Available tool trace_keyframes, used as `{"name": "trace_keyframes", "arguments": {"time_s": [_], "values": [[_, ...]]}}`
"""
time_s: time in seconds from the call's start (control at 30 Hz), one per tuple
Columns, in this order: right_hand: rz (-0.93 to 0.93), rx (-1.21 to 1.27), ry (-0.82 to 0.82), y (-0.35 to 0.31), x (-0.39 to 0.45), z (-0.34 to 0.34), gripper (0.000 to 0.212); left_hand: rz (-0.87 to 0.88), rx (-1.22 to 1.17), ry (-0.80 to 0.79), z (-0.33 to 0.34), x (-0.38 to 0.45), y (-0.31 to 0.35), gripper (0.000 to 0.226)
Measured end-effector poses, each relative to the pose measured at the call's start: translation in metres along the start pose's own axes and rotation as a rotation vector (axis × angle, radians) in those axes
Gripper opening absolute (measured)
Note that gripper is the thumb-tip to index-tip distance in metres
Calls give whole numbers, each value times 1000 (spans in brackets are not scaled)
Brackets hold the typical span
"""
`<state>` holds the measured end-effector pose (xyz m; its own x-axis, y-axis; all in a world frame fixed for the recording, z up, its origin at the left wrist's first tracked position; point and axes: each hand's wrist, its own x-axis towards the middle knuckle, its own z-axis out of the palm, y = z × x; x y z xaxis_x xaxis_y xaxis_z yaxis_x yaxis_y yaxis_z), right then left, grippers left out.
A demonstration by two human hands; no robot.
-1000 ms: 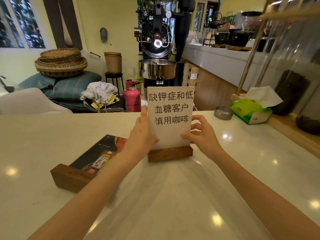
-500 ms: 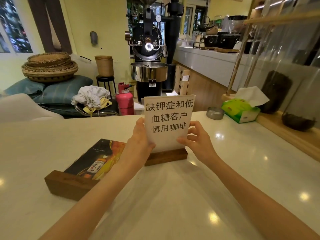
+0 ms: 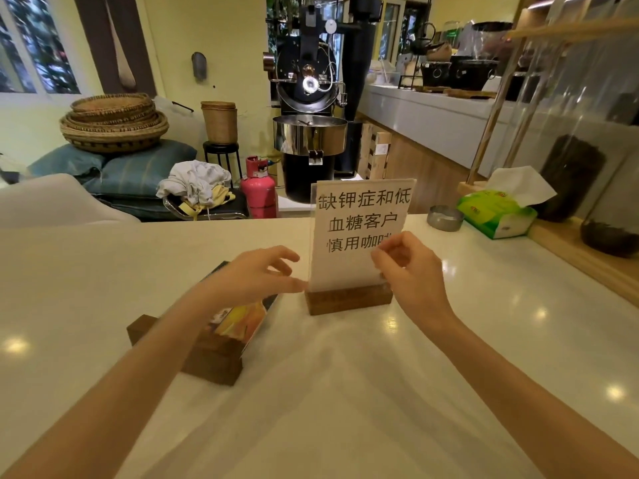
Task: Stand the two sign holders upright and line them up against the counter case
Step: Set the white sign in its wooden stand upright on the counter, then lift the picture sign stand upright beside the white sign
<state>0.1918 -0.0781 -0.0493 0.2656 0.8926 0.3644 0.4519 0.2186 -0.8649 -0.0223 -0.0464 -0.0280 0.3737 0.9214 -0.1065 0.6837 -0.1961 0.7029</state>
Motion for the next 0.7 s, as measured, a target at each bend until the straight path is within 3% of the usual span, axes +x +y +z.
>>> {"name": "trace_keyframes", "arguments": {"time_s": [0.1, 0.23, 0.33, 0.43, 0.6, 0.7], "values": [[335, 229, -335, -19, -12, 18, 12, -8, -99, -219, -39, -21, -21, 75], [669, 360, -589, -30, -24, 54, 23, -95, -270, -106, -68, -35, -61, 76], [792, 396, -651, -26, -29, 79, 31, -232, -315, 20, -69, -35, -88, 44], [876, 421, -699, -21, -31, 98, 38, -349, -397, 133, -66, -35, -106, 29], [895, 432, -717, -20, -31, 125, 41, -447, -426, 169, -67, -37, -120, 37], [868, 448, -676, -23, -37, 136, 34, -496, -388, 94, -68, -40, -128, 41]]}}
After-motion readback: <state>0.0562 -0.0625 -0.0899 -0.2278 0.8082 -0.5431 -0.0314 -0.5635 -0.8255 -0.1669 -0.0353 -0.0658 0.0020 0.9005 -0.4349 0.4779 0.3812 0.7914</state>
